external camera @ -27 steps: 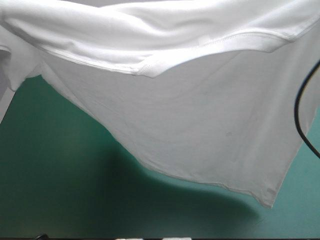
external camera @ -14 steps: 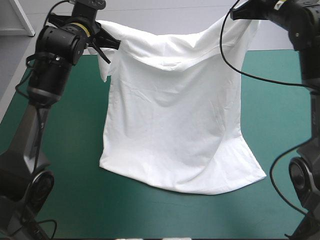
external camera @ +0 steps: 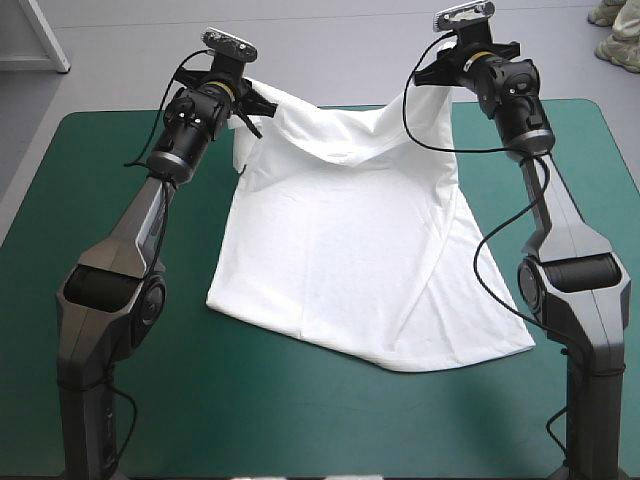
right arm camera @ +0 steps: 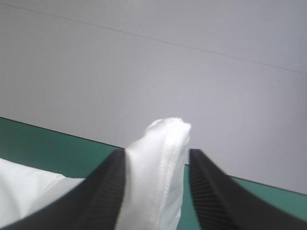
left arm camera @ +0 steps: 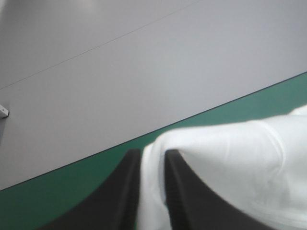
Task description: Fold the cloth
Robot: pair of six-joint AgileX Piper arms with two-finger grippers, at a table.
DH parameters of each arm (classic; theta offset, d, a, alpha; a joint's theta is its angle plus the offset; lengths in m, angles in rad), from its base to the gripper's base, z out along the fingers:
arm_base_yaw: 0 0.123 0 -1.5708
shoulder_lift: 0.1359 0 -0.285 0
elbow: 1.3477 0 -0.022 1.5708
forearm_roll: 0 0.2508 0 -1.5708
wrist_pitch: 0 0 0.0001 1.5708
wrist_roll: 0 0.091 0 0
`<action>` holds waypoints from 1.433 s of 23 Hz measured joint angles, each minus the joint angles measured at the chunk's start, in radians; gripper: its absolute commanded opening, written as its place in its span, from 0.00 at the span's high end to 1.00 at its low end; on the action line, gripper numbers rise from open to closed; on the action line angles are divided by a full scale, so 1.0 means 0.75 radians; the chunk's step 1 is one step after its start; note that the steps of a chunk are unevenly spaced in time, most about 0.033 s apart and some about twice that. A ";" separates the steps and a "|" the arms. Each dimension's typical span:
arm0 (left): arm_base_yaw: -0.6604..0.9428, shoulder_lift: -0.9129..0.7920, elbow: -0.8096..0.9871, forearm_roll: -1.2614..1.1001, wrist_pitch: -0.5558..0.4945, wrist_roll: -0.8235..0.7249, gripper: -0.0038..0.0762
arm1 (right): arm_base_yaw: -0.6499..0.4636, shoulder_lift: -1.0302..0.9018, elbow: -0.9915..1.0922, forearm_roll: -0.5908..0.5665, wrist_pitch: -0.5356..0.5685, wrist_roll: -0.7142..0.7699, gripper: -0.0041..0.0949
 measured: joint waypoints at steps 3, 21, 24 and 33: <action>0.037 0.034 0.000 0.002 -0.040 -0.040 0.18 | 0.000 0.021 0.002 -0.050 0.006 0.097 0.17; 0.050 -0.255 -0.002 -0.067 0.917 0.185 0.37 | 0.000 -0.379 0.282 -0.006 0.823 0.096 0.42; 0.050 -0.444 0.214 -0.205 0.917 0.186 0.37 | 0.000 -0.633 0.709 -0.004 0.822 0.082 0.42; 0.050 -0.858 1.061 -0.312 0.917 0.190 0.37 | 0.000 -1.177 1.472 0.017 0.776 0.074 0.42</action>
